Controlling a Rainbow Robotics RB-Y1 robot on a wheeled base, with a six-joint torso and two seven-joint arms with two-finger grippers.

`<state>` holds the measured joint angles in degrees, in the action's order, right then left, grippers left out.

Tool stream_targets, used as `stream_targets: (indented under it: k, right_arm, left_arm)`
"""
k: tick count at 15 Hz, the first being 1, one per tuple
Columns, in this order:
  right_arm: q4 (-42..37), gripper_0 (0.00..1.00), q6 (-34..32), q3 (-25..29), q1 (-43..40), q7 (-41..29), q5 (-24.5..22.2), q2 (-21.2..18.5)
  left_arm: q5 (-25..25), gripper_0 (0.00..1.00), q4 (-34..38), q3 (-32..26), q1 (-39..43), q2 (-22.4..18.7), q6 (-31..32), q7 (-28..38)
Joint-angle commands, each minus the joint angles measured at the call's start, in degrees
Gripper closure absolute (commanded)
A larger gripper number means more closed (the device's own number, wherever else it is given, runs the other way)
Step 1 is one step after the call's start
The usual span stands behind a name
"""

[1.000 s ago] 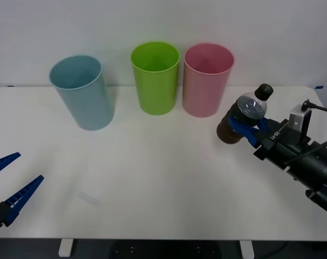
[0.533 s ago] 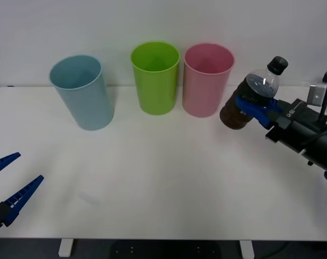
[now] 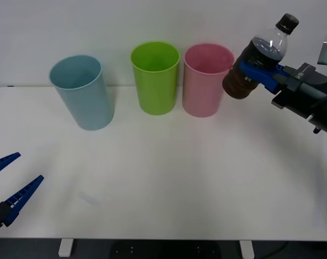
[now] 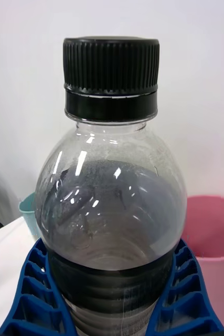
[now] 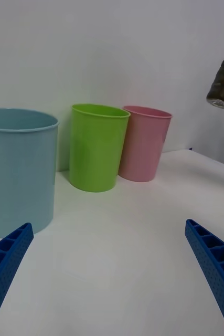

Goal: Grasp the object on the table and drop it into the matching bin: aluminum can to the light blue bin, PET bottle to the pink bin.

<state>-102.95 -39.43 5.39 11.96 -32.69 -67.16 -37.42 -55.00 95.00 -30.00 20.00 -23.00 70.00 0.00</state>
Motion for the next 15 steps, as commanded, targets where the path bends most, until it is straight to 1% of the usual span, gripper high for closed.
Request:
stream_targets:
  k: [1,3,6,10,15]
  right_arm:
    - [4.77,1.0,-0.03,-0.99,5.44,0.7,-2.71,-0.02]
    - [9.34,1.0,-0.03,-2.22,10.01,1.14,-4.82,-0.02]
    - [16.9,1.0,-0.03,-4.77,16.86,1.93,-5.26,-0.02]
    - [25.08,1.0,-0.03,-6.62,23.9,2.9,-7.63,0.94]
    - [35.89,1.0,0.58,-6.79,32.16,4.83,-12.12,5.69]
  left_arm:
    - [0.0,0.0,0.0,0.0,0.0,0.0,0.0,0.0]
    - [0.0,0.0,0.0,0.0,0.0,0.0,0.0,0.0]
    - [0.0,0.0,0.0,0.0,0.0,0.0,0.0,0.0]
    - [0.0,0.0,0.0,0.0,0.0,0.0,0.0,0.0]
    - [0.0,0.0,0.0,0.0,0.0,0.0,0.0,0.0]
